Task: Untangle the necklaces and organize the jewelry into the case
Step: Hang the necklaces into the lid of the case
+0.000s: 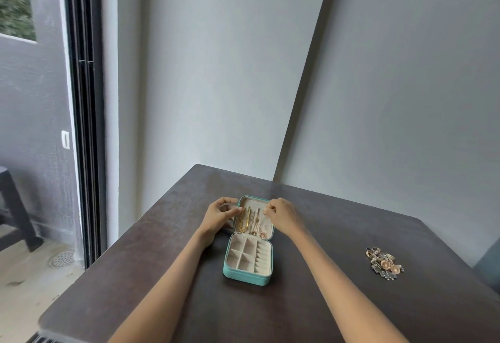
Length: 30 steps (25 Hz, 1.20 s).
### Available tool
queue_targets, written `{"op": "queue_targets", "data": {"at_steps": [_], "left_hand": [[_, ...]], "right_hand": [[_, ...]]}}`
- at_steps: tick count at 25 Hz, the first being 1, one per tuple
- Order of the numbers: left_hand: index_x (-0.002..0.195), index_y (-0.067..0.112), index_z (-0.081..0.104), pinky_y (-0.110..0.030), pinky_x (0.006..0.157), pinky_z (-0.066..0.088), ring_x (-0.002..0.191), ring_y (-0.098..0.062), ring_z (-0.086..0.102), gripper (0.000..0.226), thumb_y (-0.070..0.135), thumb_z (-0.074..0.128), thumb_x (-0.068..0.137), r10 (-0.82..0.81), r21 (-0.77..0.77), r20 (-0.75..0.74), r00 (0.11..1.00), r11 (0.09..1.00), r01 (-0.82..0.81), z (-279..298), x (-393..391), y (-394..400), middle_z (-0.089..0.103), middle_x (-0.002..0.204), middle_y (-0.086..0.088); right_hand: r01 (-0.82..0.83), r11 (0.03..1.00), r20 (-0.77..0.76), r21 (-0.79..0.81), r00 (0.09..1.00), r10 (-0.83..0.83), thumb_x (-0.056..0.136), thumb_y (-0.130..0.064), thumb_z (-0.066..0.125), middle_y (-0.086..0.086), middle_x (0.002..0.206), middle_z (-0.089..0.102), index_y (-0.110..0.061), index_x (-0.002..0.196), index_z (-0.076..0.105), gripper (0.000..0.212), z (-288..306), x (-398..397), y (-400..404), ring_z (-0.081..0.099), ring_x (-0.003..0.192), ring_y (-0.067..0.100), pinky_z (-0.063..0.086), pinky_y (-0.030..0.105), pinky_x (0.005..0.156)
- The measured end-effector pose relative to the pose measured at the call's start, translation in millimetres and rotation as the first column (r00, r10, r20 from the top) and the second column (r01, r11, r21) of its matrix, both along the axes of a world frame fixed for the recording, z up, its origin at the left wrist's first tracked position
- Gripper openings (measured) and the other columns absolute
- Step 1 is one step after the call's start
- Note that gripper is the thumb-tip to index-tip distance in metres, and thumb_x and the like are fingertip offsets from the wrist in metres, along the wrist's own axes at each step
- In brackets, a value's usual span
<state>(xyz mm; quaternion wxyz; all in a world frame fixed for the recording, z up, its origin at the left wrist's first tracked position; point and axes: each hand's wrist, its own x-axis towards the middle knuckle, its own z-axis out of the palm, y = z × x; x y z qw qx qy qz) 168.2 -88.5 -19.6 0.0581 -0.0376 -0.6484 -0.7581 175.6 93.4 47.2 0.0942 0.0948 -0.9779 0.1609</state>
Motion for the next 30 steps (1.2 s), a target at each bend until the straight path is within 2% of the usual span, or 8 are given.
{"op": "queue_targets", "data": {"at_steps": [4,9,11,13,15,17,25,30], "left_hand": [[0.098,0.009,0.063,-0.019,0.046,0.048,0.056,-0.006,0.061,0.019,0.008,0.072,0.081,-0.012,0.018,-0.022,1.000,1.000,0.012,-1.1,0.6,-2.2,0.064,0.083,-0.007],[0.102,0.010,0.066,-0.019,0.050,0.050,0.066,-0.008,0.064,0.021,0.008,0.071,0.082,-0.044,0.017,-0.054,0.998,0.999,0.044,-2.3,1.7,-2.6,0.067,0.088,-0.007],[0.104,0.009,0.066,-0.020,0.051,0.052,0.070,-0.012,0.064,0.024,0.008,0.072,0.081,-0.051,0.023,-0.059,0.997,0.998,0.053,-3.6,1.3,-3.4,0.067,0.089,-0.008],[0.105,0.010,0.066,-0.022,0.055,0.052,0.075,-0.016,0.063,0.025,0.008,0.072,0.081,-0.072,0.021,-0.067,0.995,0.997,0.073,-4.8,1.2,-4.5,0.065,0.090,-0.009],[0.103,0.014,0.066,-0.021,0.059,0.050,0.077,-0.014,0.062,0.024,0.008,0.072,0.081,-0.097,0.020,-0.071,0.993,0.995,0.098,-5.1,1.1,-5.9,0.065,0.089,-0.006],[0.100,0.017,0.066,-0.020,0.062,0.049,0.076,-0.010,0.062,0.023,0.008,0.072,0.081,-0.115,0.016,-0.076,0.990,0.993,0.116,-4.7,1.1,-6.6,0.066,0.088,-0.003],[0.102,0.017,0.065,-0.019,0.063,0.047,0.077,-0.009,0.062,0.024,0.008,0.072,0.080,-0.133,0.014,-0.084,0.988,0.991,0.134,-6.0,0.3,-8.2,0.067,0.089,-0.001],[0.104,0.015,0.065,-0.017,0.061,0.047,0.075,-0.007,0.062,0.026,0.009,0.072,0.080,-0.135,0.004,-0.091,0.987,0.991,0.136,-6.0,-0.2,-8.8,0.066,0.090,-0.002]], "right_hand": [[0.034,0.998,-0.109,0.057,0.994,-0.028,0.094,-0.021,0.042,0.000,0.108,0.062,-0.015,0.089,0.067,0.025,1.4,-5.5,-2.8,0.060,0.097,0.024,0.041,0.030,0.073],[0.082,0.981,-0.251,0.177,0.967,-0.036,0.094,-0.020,0.043,0.000,0.102,0.063,-0.015,0.089,0.069,0.027,-2.5,-8.9,-6.2,0.062,0.093,0.025,0.044,0.031,0.073],[0.101,0.968,-0.289,0.231,0.957,-0.031,0.094,-0.018,0.043,0.001,0.096,0.064,-0.013,0.086,0.068,0.026,-6.5,-8.4,-7.5,0.062,0.088,0.024,0.042,0.030,0.067],[0.112,0.940,-0.352,0.323,0.936,0.009,0.089,-0.014,0.055,0.000,0.084,0.065,-0.014,0.075,0.066,0.018,-8.6,-5.9,-8.7,0.062,0.078,0.019,0.040,0.028,0.056],[0.092,0.910,-0.400,0.404,0.912,0.085,0.064,-0.012,0.082,-0.004,0.058,0.058,-0.018,0.052,0.058,0.028,-8.7,-3.7,-9.0,0.057,0.055,0.014,0.032,0.021,0.039],[0.064,0.897,-0.399,0.438,0.908,0.130,0.040,-0.011,0.092,-0.006,0.045,0.048,-0.021,0.041,0.050,0.043,-6.2,-3.8,-5.8,0.048,0.042,0.011,0.024,0.016,0.033],[-0.005,0.871,-0.370,0.491,0.904,0.213,0.035,-0.021,0.096,-0.008,0.047,0.044,-0.024,0.046,0.050,0.047,-2.0,-5.8,-1.3,0.045,0.041,0.008,0.026,0.016,0.032],[0.007,0.823,-0.395,0.568,0.880,0.265,0.036,-0.014,0.095,-0.007,0.046,0.042,-0.023,0.046,0.048,0.048,-3.3,-8.5,-2.2,0.043,0.039,0.009,0.025,0.017,0.032]]}}
